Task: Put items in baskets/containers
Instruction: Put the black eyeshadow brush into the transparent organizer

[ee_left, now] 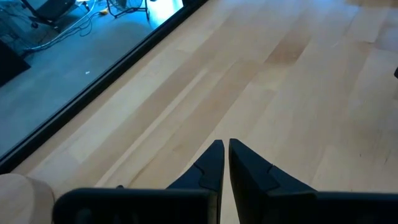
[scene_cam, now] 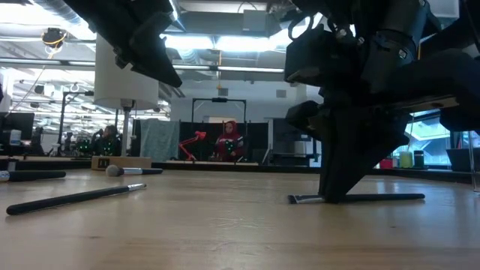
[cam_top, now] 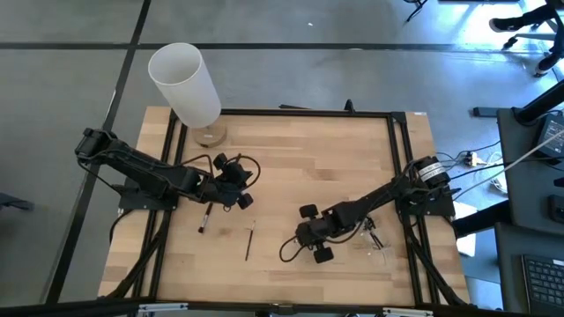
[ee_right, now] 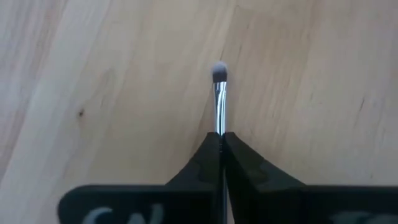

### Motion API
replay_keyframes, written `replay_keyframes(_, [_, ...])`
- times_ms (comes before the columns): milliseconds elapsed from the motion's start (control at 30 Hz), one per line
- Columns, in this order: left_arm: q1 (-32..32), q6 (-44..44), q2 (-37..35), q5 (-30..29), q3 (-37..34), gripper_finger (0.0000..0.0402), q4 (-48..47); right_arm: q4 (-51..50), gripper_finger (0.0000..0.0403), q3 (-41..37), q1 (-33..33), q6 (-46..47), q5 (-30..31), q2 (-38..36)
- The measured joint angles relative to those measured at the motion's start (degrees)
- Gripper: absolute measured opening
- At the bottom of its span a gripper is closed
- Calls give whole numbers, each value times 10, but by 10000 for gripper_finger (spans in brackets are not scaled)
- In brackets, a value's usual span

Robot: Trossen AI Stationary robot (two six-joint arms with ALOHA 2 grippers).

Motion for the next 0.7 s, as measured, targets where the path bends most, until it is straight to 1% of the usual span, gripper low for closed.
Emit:
replay_keyframes(167, [0, 0, 0, 0, 0, 20, 0, 4, 20, -1, 0, 20, -1, 1])
replay_keyframes(300, [0, 0, 0, 0, 0, 20, 0, -23, 17, 20, 0, 30, -1, 2])
replay_keyframes(400, [0, 0, 0, 0, 0, 20, 0, -73, 14, 59, 0, 29, -1, 2])
replay_keyframes(567, [0, 0, 0, 0, 0, 20, 0, -192, 19, 120, 2, 23, -3, -6])
replay_keyframes(700, [-3, 0, 0, 0, 0, 20, 0, -232, 12, 136, 6, 23, 18, -52])
